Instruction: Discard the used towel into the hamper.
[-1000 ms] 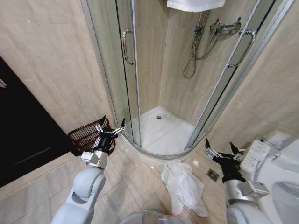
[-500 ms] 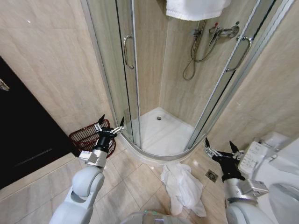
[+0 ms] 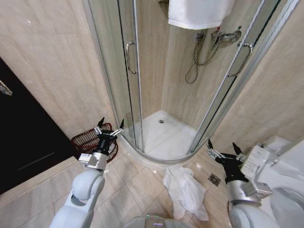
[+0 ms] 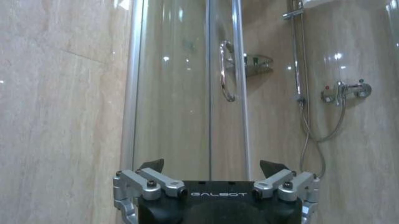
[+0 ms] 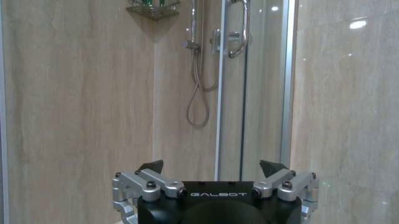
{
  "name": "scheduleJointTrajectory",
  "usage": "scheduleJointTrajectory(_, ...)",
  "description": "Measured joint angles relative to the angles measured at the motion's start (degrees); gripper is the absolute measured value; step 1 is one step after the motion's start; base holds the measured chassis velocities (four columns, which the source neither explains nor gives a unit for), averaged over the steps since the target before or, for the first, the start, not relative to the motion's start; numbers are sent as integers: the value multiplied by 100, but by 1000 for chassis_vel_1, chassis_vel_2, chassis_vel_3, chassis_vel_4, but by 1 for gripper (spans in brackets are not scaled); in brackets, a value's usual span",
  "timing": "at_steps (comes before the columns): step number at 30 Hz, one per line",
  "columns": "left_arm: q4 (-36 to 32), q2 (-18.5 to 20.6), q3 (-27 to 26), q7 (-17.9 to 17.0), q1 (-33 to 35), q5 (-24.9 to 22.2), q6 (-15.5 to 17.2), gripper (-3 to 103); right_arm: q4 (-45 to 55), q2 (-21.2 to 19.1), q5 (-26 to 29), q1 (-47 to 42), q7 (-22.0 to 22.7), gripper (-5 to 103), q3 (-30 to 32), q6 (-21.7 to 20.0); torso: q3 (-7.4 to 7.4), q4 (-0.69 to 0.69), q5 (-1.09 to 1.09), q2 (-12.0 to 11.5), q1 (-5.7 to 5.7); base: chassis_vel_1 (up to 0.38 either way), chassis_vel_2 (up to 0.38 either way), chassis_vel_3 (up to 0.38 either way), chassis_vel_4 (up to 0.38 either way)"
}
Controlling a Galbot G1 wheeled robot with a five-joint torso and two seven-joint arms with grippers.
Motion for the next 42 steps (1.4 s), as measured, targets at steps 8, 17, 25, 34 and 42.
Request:
scheduleJointTrajectory(8,0,5,-3,7,3,5,-9,100,0,0,5,-8,-28,100,3,-16,114,0,0,204,90,0,0,0,0)
scheduleJointTrajectory(17,-5,9,-8,7,-3,3,-17,100,0,0,27,-16,-21,100,0,-41,258,0,0,444,187,0,0,0,0)
scheduleJointTrajectory(25,-11,11,-7,7,-7,3,-19,100,0,0,33,-25,-16,100,8,-43,376,0,0,655,280,0,0,0,0)
scheduleJointTrajectory(34,-14,2,-4,7,16,15,-24,100,0,0,-27,-39,-69,100,-11,-30,499,0,0,873,375,0,0,0,0)
scheduleJointTrajectory(42,-18,26,24,7,5,16,-19,100,0,0,-72,-52,-103,100,-28,6,619,0,0,1084,467,0,0,0,0)
